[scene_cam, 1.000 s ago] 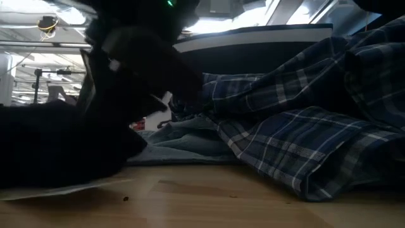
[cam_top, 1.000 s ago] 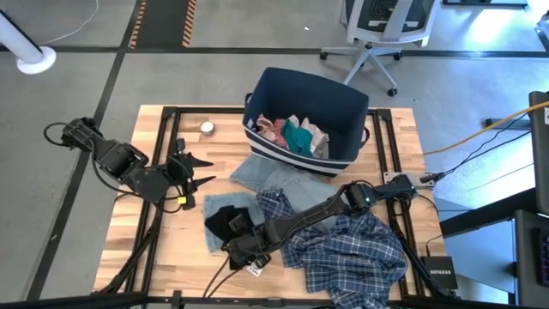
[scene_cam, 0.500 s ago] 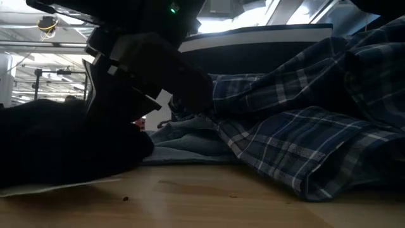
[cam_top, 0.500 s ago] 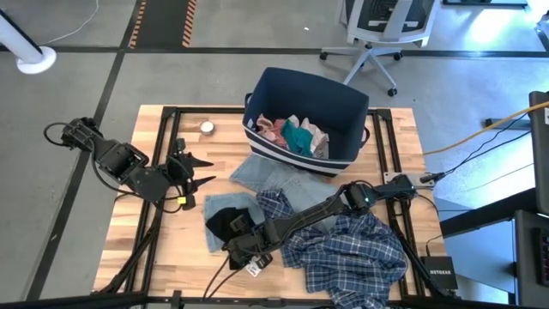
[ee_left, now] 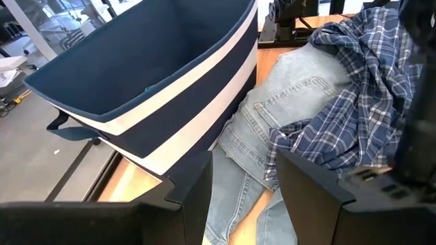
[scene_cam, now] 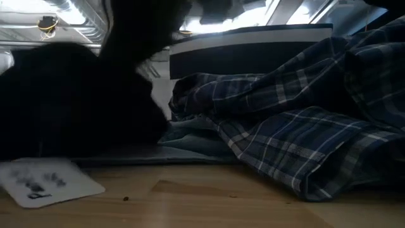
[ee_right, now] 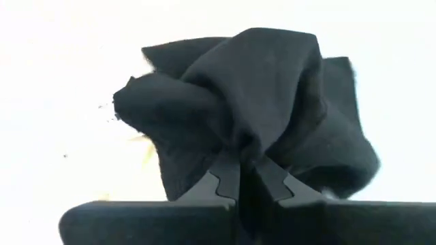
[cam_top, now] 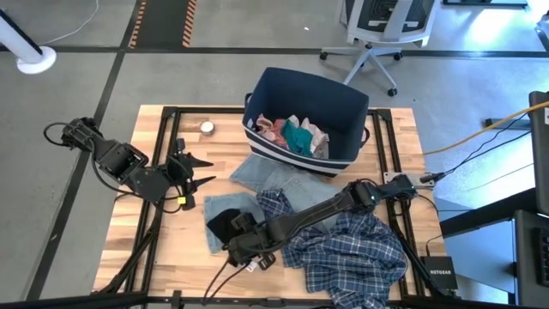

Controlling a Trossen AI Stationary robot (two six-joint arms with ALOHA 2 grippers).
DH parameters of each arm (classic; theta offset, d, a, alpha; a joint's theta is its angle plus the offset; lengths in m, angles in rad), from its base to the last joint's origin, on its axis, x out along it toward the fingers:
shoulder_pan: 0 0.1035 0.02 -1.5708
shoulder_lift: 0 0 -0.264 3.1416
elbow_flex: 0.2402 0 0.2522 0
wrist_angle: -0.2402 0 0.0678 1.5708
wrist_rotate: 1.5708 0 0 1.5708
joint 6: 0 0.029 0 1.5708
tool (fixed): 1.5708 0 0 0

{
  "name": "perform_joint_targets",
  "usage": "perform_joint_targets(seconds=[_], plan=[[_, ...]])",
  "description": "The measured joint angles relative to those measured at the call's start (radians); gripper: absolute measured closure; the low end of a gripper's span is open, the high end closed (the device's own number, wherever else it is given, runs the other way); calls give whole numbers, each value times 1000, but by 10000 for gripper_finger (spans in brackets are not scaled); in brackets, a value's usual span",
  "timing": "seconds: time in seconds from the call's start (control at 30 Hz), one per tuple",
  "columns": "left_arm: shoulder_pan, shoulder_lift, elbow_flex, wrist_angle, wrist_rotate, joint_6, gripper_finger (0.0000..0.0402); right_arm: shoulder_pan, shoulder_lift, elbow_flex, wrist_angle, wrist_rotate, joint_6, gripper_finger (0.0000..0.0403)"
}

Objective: Sort clothes
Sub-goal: Put the black shorts into the blue laundry organizer

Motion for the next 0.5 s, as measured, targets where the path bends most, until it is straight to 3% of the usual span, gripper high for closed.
perform_joint_targets(seconds=[0.5], plan=[[0,0,0,-5,0,-1,244,17,-121,14,-43,140,-34,380]])
